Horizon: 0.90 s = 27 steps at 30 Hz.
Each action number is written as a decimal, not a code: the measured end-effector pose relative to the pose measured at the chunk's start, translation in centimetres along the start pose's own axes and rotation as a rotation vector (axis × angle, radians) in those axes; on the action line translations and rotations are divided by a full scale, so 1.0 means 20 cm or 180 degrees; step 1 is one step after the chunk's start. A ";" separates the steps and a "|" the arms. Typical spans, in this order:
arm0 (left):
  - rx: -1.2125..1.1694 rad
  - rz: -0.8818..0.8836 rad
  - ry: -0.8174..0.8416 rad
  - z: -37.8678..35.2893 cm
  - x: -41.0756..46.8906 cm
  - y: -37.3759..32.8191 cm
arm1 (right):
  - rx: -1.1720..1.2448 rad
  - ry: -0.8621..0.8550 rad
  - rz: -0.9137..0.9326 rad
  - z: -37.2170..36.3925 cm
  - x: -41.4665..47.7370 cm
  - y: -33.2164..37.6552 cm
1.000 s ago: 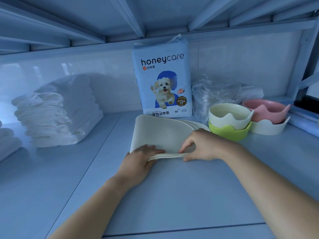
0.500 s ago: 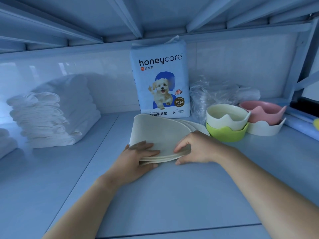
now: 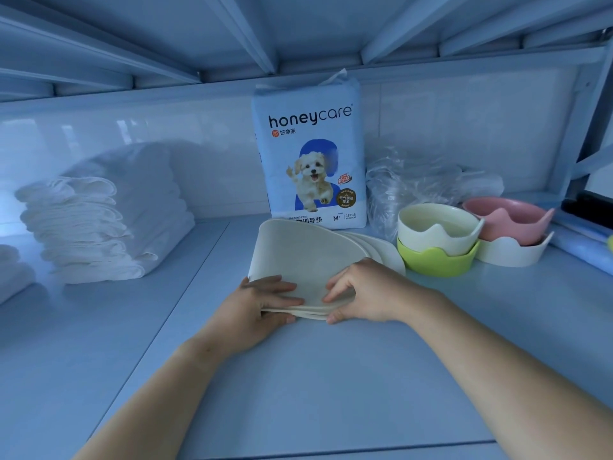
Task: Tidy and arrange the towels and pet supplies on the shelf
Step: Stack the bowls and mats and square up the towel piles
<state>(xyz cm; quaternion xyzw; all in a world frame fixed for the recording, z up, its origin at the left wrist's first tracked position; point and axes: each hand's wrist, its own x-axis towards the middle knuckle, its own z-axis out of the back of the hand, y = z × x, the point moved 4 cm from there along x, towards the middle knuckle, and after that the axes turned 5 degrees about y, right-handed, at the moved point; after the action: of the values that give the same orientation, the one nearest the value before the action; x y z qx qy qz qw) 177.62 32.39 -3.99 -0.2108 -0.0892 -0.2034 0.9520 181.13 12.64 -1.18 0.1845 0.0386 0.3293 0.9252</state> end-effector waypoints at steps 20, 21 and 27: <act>0.0457 0.0392 -0.0076 0.15 -0.35 -0.11 | 0.0368 -0.0562 0.0684 -0.01 -0.04 0.24; 0.0490 0.0433 -0.0087 0.17 -0.38 -0.10 | 0.0317 -0.0502 0.0730 -0.03 -0.03 0.28; 0.0832 0.0789 -0.0190 0.34 -0.59 0.01 | 0.0169 -0.0196 0.0953 -0.13 0.04 0.56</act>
<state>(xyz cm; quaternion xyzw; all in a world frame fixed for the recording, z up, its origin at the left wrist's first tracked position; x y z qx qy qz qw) 166.53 39.68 -0.97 -0.1006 -0.1164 -0.0648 0.9860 174.54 22.03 0.61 0.2226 -0.0090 0.4566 0.8613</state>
